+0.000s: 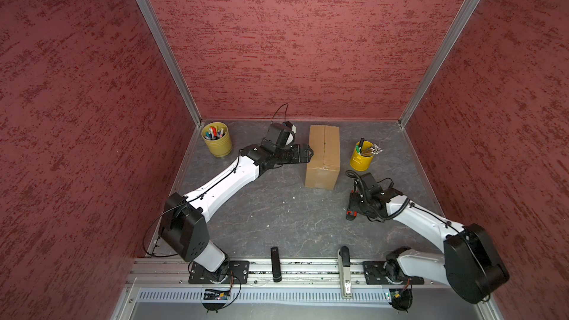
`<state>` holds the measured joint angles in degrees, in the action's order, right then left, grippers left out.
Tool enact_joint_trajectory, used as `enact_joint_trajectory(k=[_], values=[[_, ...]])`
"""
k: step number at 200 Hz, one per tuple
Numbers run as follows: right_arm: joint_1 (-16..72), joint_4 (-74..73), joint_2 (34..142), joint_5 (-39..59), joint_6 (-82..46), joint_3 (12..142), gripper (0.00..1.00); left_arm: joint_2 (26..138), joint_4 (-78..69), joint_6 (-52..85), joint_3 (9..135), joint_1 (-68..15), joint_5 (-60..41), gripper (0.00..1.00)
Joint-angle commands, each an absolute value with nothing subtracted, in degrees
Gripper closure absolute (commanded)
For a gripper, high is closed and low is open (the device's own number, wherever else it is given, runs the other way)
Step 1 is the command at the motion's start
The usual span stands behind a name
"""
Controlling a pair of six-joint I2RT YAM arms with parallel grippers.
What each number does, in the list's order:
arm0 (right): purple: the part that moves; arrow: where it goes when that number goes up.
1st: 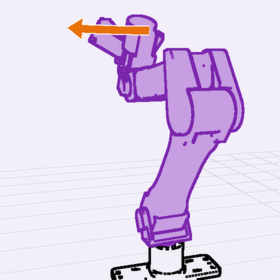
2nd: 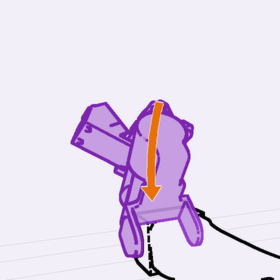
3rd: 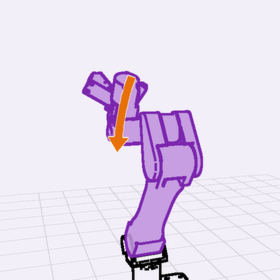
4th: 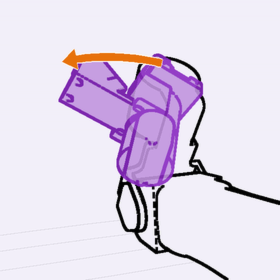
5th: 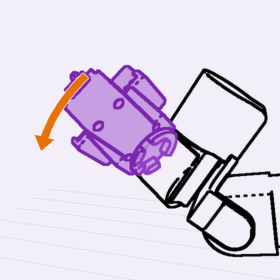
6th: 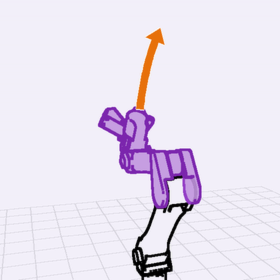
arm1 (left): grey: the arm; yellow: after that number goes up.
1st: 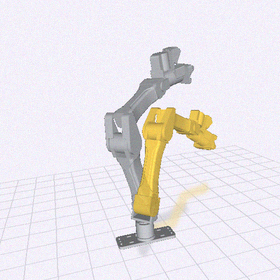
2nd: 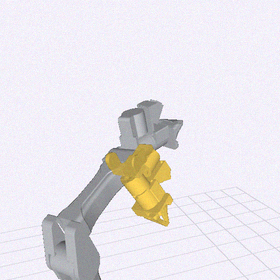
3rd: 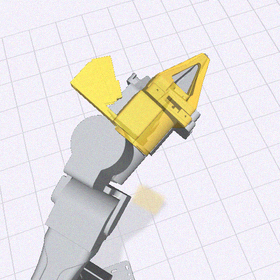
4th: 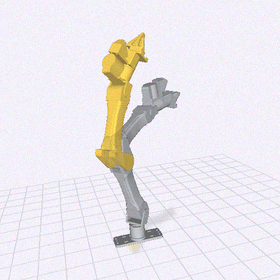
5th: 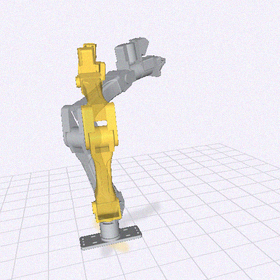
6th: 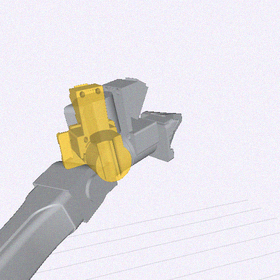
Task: Unpack the express box
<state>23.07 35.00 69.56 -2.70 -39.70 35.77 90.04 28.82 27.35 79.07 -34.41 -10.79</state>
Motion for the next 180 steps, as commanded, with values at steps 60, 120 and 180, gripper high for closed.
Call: enact_joint_trajectory(k=[60,120,180], values=[[23.07,49.79,56.15,-4.97,-37.79,51.68,0.42,100.47,33.93,19.80,89.70,-33.14,-11.06,0.00],[23.55,48.82,68.88,-7.10,-32.28,66.66,0.38,106.10,30.20,19.88,91.05,-32.57,-12.39,0.00],[23.36,42.64,82.06,-6.06,-28.34,77.24,0.34,107.92,26.83,21.92,90.29,-31.69,-14.06,0.00]])
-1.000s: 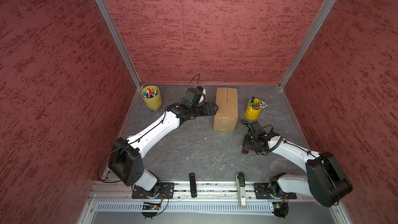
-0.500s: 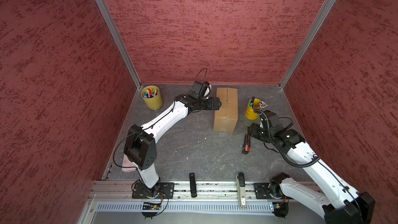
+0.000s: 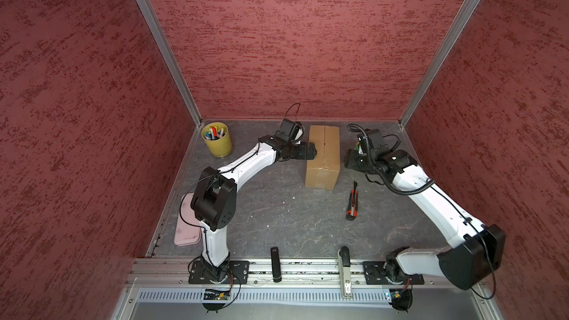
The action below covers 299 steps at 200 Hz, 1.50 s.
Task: Unpack the express box
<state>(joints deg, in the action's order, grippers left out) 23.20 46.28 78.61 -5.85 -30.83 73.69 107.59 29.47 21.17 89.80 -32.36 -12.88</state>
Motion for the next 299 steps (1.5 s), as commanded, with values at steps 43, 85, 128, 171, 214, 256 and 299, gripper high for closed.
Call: enact_joint_trajectory(k=[43,85,128,171,214,256,299], values=[[21.24,36.65,90.11,0.44,-27.16,79.56,0.33,106.63,26.72,22.94,90.73,-31.29,-15.47,0.00],[18.99,32.80,95.25,5.10,-25.85,79.89,0.33,106.88,29.59,22.59,94.14,-31.29,-16.26,0.00],[17.87,31.38,97.62,7.44,-23.95,79.49,0.33,107.92,33.13,22.20,97.77,-31.96,-14.91,0.00],[17.06,30.30,98.13,9.01,-22.93,79.17,0.33,113.24,41.35,19.50,107.18,-34.30,-9.87,0.00],[17.13,29.74,97.83,9.51,-22.84,78.28,0.34,121.83,53.41,16.99,121.82,-36.15,-2.08,0.00],[17.02,28.14,97.73,10.01,-23.29,76.52,0.34,127.16,60.99,16.00,130.71,-38.30,7.02,0.00],[17.04,27.38,97.91,10.54,-23.56,76.29,0.35,128.41,62.33,16.21,132.10,-39.55,11.09,0.00]])
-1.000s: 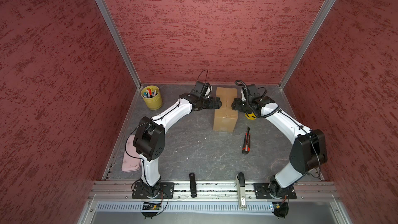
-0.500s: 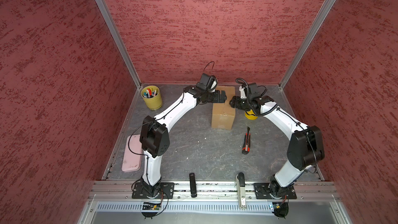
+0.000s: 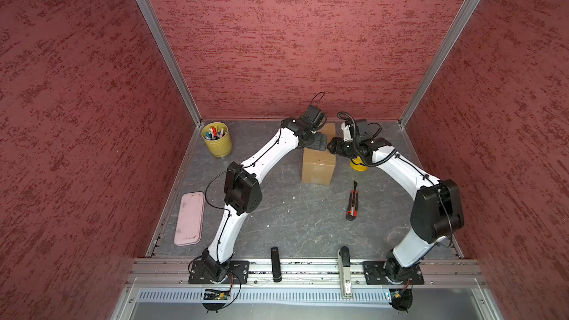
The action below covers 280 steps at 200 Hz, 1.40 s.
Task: Unpack the express box
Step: 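Bring both grippers to the box's top flaps on either side of the slit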
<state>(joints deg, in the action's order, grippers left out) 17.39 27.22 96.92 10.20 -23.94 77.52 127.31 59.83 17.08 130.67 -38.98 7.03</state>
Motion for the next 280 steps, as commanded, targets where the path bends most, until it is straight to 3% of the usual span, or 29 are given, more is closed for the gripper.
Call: enact_joint_trajectory(k=[1,137,280], values=[[17.00,27.36,97.91,10.55,-23.73,76.29,0.35,128.41,62.28,16.24,132.14,-39.55,11.12,0.00],[16.96,27.15,98.35,10.55,-23.73,75.54,0.37,132.36,60.29,17.20,133.02,-40.51,14.88,0.00],[16.48,26.81,99.25,10.29,-24.32,75.15,0.35,134.03,61.35,16.43,133.42,-42.88,29.11,0.01]])
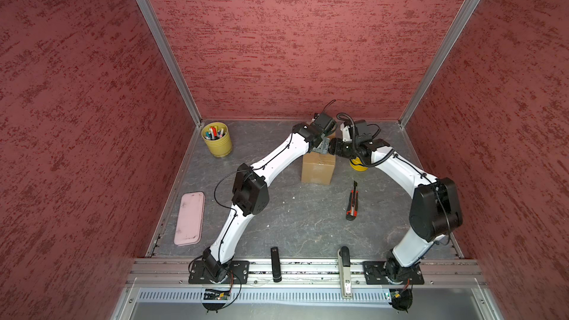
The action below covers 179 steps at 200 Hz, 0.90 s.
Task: Unpack the express box
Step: 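Bring both grippers to the box's top flaps on either side of the slit, then pinch the flap edges at the slit with both grippers and pull them apart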
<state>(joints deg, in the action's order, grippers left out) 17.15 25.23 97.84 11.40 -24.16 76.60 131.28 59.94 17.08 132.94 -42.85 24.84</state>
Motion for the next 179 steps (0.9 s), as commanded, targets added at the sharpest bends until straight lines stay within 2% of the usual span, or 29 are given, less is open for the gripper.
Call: enact_joint_trajectory(k=[1,29,73,143,166,179], values=[[16.46,26.81,99.24,10.28,-24.33,75.15,0.35,133.99,61.35,16.43,133.42,-42.89,29.19,0.01],[16.39,26.89,99.17,10.11,-24.41,74.97,0.35,133.68,60.91,16.40,133.42,-43.24,30.70,0.02],[16.16,26.61,99.19,9.93,-24.87,74.40,0.35,133.75,60.82,16.08,133.55,-43.33,31.87,0.14],[15.77,26.04,100.02,10.02,-25.32,73.74,0.35,132.31,61.08,15.73,133.86,-43.32,34.26,0.15],[15.72,25.66,100.10,10.19,-25.66,73.24,0.35,131.97,60.69,15.30,133.69,-43.59,35.17,0.18],[15.64,25.58,100.02,10.20,-25.63,73.04,0.35,131.89,60.46,15.18,133.60,-43.76,35.49,0.23]])
